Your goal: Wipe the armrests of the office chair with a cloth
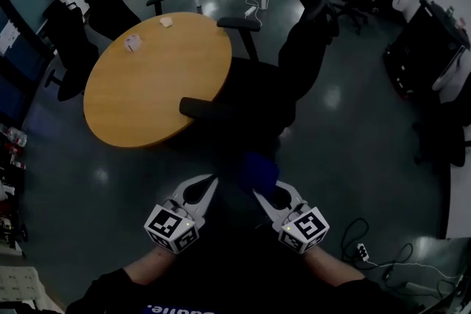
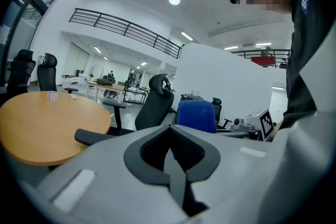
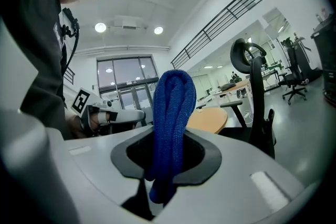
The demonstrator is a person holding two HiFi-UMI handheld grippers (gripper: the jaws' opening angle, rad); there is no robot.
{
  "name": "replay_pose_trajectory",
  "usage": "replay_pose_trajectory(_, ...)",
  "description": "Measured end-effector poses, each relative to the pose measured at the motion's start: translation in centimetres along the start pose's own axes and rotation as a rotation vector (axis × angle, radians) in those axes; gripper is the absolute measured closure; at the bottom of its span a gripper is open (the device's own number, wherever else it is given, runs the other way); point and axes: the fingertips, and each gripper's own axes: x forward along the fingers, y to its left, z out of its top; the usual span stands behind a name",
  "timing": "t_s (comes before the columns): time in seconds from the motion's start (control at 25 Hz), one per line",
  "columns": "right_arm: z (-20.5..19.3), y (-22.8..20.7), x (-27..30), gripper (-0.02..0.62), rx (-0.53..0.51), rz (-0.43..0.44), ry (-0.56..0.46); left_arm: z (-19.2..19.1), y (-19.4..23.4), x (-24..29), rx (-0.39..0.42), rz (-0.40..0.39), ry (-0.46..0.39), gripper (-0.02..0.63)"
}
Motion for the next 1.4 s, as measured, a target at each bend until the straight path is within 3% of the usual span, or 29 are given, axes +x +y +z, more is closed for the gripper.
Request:
replay_pose_trajectory(0.16, 0.4, -1.0, 2.6, 0.499, -0.008, -0.035, 0.022, 1.1, 4.4, 1.1, -0.017, -0.005, -0.019, 0.594)
replay_pose_trajectory(0.4, 2.0, -3.5, 9.0, 0.499, -0.011, -0.160, 0.033, 1.8, 13.0, 4.1, -0.002, -0.057, -0.014, 0.594)
replay_pose_trajectory(0.88, 1.0, -5.8, 23.2, 0.499, 0.058, -0.327, 0.128, 0.8, 31.5, 6.1, -0.044, -0.099, 0.079, 0.594)
replay_pose_trajectory(1.28, -1.0, -8.2, 24.2, 0.499, 0.029, -0.440, 0.218, -3.6, 38.5, 7.6, -0.014, -0.067, 0.162, 0.594)
replay_pose_trajectory(1.4, -1.8, -9.9, 24.1, 0.499, 0.046, -0.487, 0.240, -5.5, 40.1, 8.8, 0.028, -0.046, 0.201, 0.594)
